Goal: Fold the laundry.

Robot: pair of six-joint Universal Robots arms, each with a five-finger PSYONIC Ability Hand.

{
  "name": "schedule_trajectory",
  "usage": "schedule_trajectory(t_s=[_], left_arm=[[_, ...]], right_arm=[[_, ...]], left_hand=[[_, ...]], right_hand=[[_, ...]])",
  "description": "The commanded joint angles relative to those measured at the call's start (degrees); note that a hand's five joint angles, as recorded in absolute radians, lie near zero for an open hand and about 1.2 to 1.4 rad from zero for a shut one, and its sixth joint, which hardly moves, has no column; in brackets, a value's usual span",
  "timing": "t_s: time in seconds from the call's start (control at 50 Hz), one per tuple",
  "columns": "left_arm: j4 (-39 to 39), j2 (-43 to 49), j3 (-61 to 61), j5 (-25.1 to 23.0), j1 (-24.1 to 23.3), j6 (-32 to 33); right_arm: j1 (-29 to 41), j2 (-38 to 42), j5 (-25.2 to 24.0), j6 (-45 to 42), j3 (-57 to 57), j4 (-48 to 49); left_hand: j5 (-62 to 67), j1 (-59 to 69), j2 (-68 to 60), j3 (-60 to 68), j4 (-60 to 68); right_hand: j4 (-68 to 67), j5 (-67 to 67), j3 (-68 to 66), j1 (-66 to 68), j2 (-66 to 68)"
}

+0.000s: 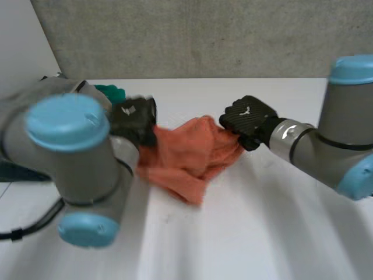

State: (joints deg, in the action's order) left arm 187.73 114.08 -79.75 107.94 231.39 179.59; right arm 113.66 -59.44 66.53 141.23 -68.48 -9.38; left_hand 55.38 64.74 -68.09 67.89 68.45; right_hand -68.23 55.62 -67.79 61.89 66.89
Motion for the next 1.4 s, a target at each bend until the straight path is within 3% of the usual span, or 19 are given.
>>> schedule_trajectory(t_s=[0.02, 0.08, 0.14, 0.22, 0.26, 0.28, 0.34, 0.42, 0.54, 0.66, 0.78, 0.92, 1.0, 1.02, 1.06, 1.08, 1.12, 1.22, 1.4], left_arm=[[-0.61, -1.50, 3.99, -6.24, 4.68, 13.57], [-0.96, -0.80, 4.16, -8.70, 4.94, 17.70], [-2.01, -0.36, 3.64, -9.23, 4.94, 19.74], [-4.20, 1.22, 3.37, -9.32, 4.94, 19.75], [-4.91, 1.14, 3.28, -9.32, 4.94, 19.66], [-5.52, 1.05, 3.20, -9.32, 4.94, 19.74], [-6.58, 0.09, 2.76, -9.32, 4.77, 20.27], [-8.16, -4.46, 2.67, -9.58, 5.21, 20.27], [-9.31, -10.63, 2.67, -10.03, 4.77, 20.36], [-10.54, -17.31, 1.97, -12.04, 4.50, 20.36], [-11.24, -20.03, 0.21, -13.37, 4.42, 20.36], [-11.24, -21.18, -0.06, -13.45, 4.42, 20.45], [-11.07, -22.15, 0.47, -13.45, 4.50, 20.45], [-10.98, -22.41, 0.73, -13.45, 4.50, 20.62], [-10.89, -22.77, 0.82, -13.45, 4.50, 21.15], [-10.72, -23.11, 0.82, -13.45, 4.59, 22.11], [-10.63, -23.47, 0.74, -13.45, 4.59, 23.34], [-10.63, -23.91, 0.56, -13.37, 4.77, 25.98], [-10.54, -25.67, -3.47, -13.54, 7.57, 26.42]], right_arm=[[-1.25, -13.06, 6.42, -2.36, -9.91, -14.24], [-0.29, -14.21, 6.42, -0.62, -12.45, -20.21], [4.72, -13.95, 5.98, 6.49, -13.34, -20.41], [8.42, -11.94, 6.41, 15.64, -11.60, -17.53], [7.55, -11.14, 6.68, 15.83, -10.19, -16.55], [5.80, -11.05, 6.86, 15.48, -8.44, -15.94], [0.28, -11.57, 7.47, 13.30, -5.45, -15.75], [-3.96, -11.75, 8.00, 11.18, -1.14, -15.75], [-4.41, -8.07, 6.34, 10.30, 2.91, -14.88], [-4.23, 1.16, -0.34, 6.52, 8.27, -11.54], [-0.11, 8.62, -7.28, 1.60, 9.68, -8.81], [3.41, 15.49, -6.59, 0.63, 12.58, -8.72], [4.03, 17.52, -4.57, 0.45, 13.46, -8.63], [4.03, 17.52, -3.69, 0.45, 13.64, -8.63], [4.03, 16.90, -2.99, 0.45, 13.73, -8.72], [4.12, 15.94, -2.63, 0.62, 13.73, -8.81], [3.94, 14.01, -2.37, 1.06, 13.73, -8.81], [1.93, 6.20, -1.14, 1.07, 12.06, -9.51], [-8.00, -19.01, 2.64, -0.78, 0.56, -15.83]], left_hand=[[14.62, 15.26, -11.91, 12.11, 11.55], [14.62, 15.26, -11.91, 12.11, 11.55], [14.62, 15.26, -11.91, 12.11, 11.55], [14.62, 15.26, -11.91, 12.11, 11.55], [14.62, 15.26, -11.91, 12.11, 11.55], [14.62, 15.26, -11.91, 12.11, 11.55], [14.62, 15.26, -11.91, 12.11, 11.55], [14.62, 15.26, -11.91, 12.11, 11.55], [14.62, 15.26, -11.91, 12.11, 11.55], [14.62, 15.26, -11.91, 12.11, 11.55], [14.62, 15.26, -11.91, 12.11, 11.55], [14.62, 15.26, -11.91, 12.11, 11.55], [14.62, 15.26, -11.91, 12.11, 11.55], [14.62, 15.26, -11.91, 12.11, 11.55], [14.62, 15.26, -11.91, 12.11, 11.55], [14.62, 15.26, -11.91, 12.11, 11.55], [14.62, 15.26, -11.91, 12.11, 11.55], [14.62, 15.26, -11.91, 12.11, 11.55], [14.62, 15.26, -11.91, 12.11, 11.55]], right_hand=[[-11.77, 14.38, -12.21, 18.11, 13.11], [-11.77, 14.38, -12.21, 18.11, 13.11], [-11.77, 14.38, -12.21, 18.11, 13.11], [29.29, -26.68, 28.85, -22.95, -27.95], [34.56, -31.96, 34.12, -28.22, -33.22], [46.92, -44.31, 46.48, -40.58, -45.58], [58.23, -55.62, 57.79, -51.89, -56.89], [58.23, -55.62, 57.79, -51.89, -56.89], [58.23, -55.62, 57.79, -51.89, -56.89], [58.23, -55.62, 57.79, -51.89, -56.89], [58.23, -55.62, 57.79, -51.89, -56.89], [57.82, -55.22, 57.38, -51.48, -56.49], [43.38, -40.78, 42.94, -37.04, -42.05], [30.68, -28.08, 30.25, -24.34, -29.35], [13.49, -10.89, 13.05, -7.15, -12.15], [-1.42, 4.02, -1.86, 7.76, 2.76], [-11.73, 14.33, -12.17, 18.07, 13.07], [-11.77, 14.38, -12.21, 18.11, 13.11], [-11.77, 14.38, -12.21, 18.11, 13.11]])
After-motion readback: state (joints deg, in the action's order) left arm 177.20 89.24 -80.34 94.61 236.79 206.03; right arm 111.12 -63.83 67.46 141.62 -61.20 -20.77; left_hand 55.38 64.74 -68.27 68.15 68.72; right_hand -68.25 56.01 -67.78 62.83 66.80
